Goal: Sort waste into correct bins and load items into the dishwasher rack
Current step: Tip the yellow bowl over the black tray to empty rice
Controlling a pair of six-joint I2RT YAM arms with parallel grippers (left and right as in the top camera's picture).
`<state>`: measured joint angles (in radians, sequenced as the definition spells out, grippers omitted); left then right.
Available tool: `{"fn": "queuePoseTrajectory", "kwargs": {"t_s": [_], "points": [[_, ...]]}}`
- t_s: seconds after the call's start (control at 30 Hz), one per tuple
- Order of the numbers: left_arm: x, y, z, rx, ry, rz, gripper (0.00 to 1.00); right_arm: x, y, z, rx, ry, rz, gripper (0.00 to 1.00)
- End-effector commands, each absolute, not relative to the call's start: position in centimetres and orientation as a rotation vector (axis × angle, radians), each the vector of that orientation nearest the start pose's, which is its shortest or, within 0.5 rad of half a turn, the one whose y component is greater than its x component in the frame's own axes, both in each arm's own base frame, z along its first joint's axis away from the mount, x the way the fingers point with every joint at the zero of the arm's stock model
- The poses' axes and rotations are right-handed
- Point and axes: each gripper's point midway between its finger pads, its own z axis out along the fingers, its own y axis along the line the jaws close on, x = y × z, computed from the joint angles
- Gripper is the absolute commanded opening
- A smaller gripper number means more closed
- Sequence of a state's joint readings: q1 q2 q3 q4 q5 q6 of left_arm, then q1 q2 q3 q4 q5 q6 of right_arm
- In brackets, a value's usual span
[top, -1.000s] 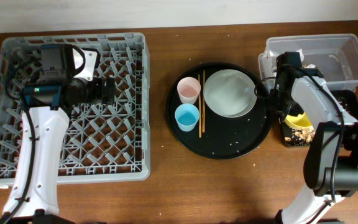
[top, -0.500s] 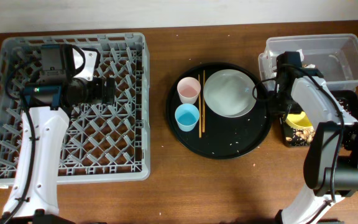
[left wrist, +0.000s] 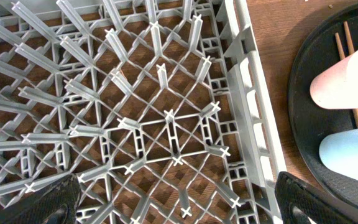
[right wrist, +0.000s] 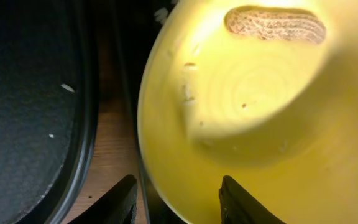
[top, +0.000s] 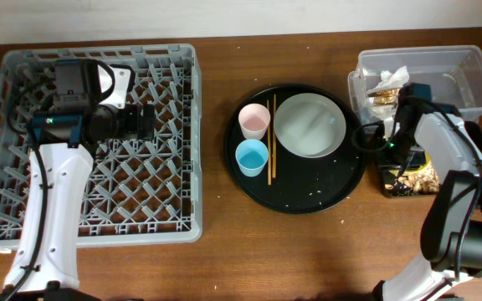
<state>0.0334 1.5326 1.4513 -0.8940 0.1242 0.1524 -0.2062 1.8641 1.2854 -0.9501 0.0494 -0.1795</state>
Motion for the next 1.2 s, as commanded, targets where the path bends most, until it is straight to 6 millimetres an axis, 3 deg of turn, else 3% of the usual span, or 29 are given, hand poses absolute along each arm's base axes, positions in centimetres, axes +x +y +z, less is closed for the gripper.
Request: {"fn": "queuePoseTrajectory", "kwargs": {"t_s": [0.0, 0.2, 0.3, 0.5, 0.6, 0.73, 0.83, 1.17], "points": [[40.0, -0.8, 21.9, 0.196, 2.518, -0.096, 0.99, 34.3, -6.9, 4.5, -0.009, 3.067, -0.008, 0.44], [40.0, -0.8, 21.9, 0.196, 2.518, -0.096, 0.99, 35.9, -7.6, 8.7, -0.081, 3.039, -0.054, 0.44], [40.0, -0.8, 21.9, 0.196, 2.518, -0.096, 0.99, 34.6, -9.0, 8.3, -0.161, 3.103, -0.183, 0.44], [40.0, -0.8, 21.9, 0.196, 2.518, -0.096, 0.99, 32.7, -8.7, 6.2, -0.264, 3.167, -0.164, 0.44], [40.0, -0.8, 21.9, 0.196, 2.518, -0.096, 0.99, 32.6, -9.1, 5.0, -0.244, 3.154, -0.168, 0.47], [40.0, -0.8, 21.9, 0.196, 2.518, -0.096, 0.99, 32.5, -10.1, 4.6, -0.177, 3.147, -0.166, 0.43], [40.0, -0.8, 21.9, 0.196, 2.518, -0.096, 0.99, 32.8, -10.7, 4.5, -0.069, 3.108, -0.023, 0.41], [40.0, -0.8, 21.9, 0.196, 2.518, -0.096, 0.99, 32.9, -9.9, 3.5, -0.052, 3.074, 0.078, 0.38]]}}
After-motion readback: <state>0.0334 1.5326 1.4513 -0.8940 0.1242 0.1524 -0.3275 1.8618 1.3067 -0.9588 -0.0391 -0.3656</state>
